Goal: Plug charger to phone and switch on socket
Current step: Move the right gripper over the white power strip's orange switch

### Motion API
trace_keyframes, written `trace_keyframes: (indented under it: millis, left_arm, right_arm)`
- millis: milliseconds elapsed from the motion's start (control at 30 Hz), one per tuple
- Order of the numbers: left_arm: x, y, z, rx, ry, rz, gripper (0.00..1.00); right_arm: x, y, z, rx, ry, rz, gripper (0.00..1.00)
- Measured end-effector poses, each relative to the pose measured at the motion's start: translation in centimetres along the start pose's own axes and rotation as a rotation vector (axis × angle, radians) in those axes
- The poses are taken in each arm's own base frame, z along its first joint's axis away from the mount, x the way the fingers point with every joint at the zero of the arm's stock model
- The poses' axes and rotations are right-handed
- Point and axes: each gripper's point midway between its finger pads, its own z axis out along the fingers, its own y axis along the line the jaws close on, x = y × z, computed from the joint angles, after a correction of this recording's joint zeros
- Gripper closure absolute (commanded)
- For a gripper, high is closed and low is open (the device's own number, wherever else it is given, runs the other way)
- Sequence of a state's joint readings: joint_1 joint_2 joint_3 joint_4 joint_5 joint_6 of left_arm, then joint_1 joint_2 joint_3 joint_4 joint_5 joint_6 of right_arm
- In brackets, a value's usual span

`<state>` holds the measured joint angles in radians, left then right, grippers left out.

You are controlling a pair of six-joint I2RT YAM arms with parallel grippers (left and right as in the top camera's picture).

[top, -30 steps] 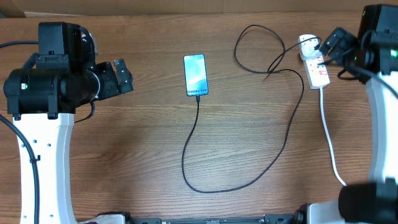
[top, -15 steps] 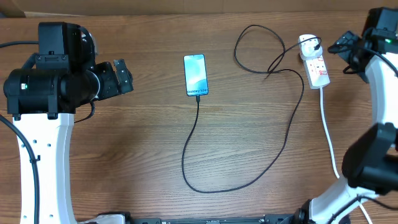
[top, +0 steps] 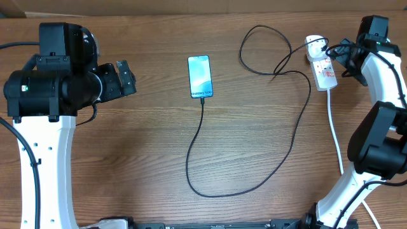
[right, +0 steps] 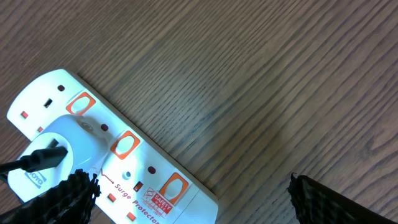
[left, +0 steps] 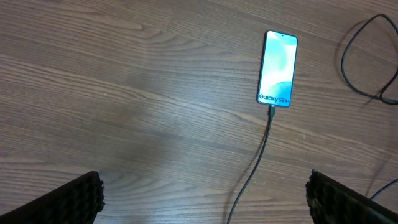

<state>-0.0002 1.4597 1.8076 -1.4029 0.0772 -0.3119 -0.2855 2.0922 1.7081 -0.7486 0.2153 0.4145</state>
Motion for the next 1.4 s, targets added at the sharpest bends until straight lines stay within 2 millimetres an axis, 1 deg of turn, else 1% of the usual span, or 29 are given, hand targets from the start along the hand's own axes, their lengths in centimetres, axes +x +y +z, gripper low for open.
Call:
trace_keyframes:
  millis: [333, 500, 667, 800, 867, 1167, 1300, 1400]
  left_arm:
    - [0.0, 0.0, 0.0, 0.000, 0.000, 0.000, 0.00]
    - [0.0, 0.0, 0.0, 0.000, 0.000, 0.000, 0.00]
    - [0.0, 0.0, 0.0, 0.000, 0.000, 0.000, 0.00]
    - [0.0, 0.0, 0.0, 0.000, 0.000, 0.000, 0.00]
    - [0.0, 0.0, 0.0, 0.000, 0.000, 0.000, 0.00]
    - [0.0, 0.0, 0.0, 0.000, 0.000, 0.000, 0.00]
    - [0.0, 0.0, 0.0, 0.000, 0.000, 0.000, 0.00]
    - [0.0, 0.0, 0.0, 0.000, 0.000, 0.000, 0.00]
  right_arm:
    - [0.2, 0.1, 0.5, 0.002, 0.005, -0.001, 0.00]
    - [0.6, 0.2, 1.7, 0.001, 0.014, -0.003, 0.00]
    - [1.5, 0.9, 3.3, -0.031, 0.047, -0.004, 0.00]
    - [1.4, 1.8, 3.4, -0.090, 0.055, 0.004, 0.00]
    - [1.4, 1.8, 3.4, -0.099, 0.060, 0.007, 0.00]
    - [0.7, 0.6, 3.7, -0.098, 0.058, 0.035, 0.00]
    - [0.7, 0.5, 3.8, -0.096, 0.059, 0.037, 0.00]
    - [0.9, 0.6, 4.3, -0.096, 0.063, 0.037, 0.00]
